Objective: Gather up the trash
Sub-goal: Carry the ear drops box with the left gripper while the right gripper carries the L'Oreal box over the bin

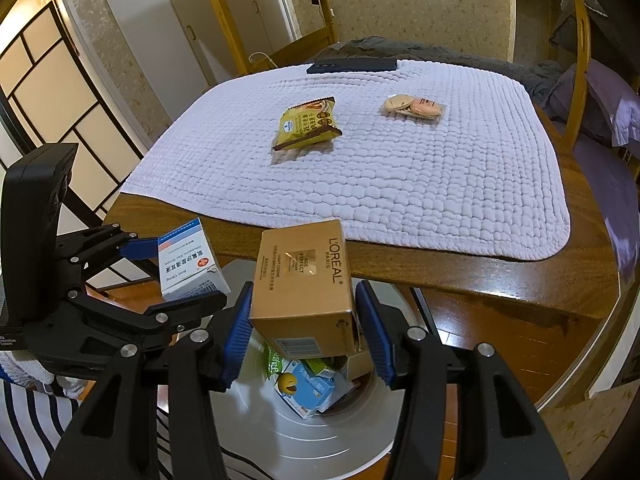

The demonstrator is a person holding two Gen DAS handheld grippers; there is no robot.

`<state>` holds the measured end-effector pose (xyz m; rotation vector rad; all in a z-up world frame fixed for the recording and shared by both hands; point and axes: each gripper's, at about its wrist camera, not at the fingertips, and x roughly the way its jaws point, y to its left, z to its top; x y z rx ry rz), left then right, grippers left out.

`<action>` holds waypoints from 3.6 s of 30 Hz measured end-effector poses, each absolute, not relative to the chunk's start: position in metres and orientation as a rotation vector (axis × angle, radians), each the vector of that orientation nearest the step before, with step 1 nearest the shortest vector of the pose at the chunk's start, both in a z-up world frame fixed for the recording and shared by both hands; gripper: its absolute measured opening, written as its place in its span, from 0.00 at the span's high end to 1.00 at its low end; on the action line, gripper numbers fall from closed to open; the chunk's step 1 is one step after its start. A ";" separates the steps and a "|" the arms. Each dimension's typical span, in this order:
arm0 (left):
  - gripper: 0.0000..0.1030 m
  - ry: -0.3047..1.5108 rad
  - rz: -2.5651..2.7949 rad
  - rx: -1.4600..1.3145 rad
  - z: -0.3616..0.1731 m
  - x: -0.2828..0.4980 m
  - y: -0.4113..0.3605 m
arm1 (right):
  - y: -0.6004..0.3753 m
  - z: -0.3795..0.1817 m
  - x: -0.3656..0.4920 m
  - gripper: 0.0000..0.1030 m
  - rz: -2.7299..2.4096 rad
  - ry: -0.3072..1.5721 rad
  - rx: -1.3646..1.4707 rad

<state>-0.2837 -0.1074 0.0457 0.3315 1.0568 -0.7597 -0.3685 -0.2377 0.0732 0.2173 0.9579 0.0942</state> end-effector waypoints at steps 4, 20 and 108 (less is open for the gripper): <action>0.23 1.059 -0.761 0.334 0.045 -0.285 -0.107 | -0.236 0.073 -0.370 0.51 0.097 0.962 0.213; 0.23 1.066 -0.769 0.368 0.039 -0.292 -0.110 | -0.232 0.065 -0.374 0.51 0.108 0.992 0.217; 0.23 1.195 -0.710 0.614 -0.064 -0.309 -0.132 | -0.202 -0.019 -0.370 0.51 0.106 1.183 0.210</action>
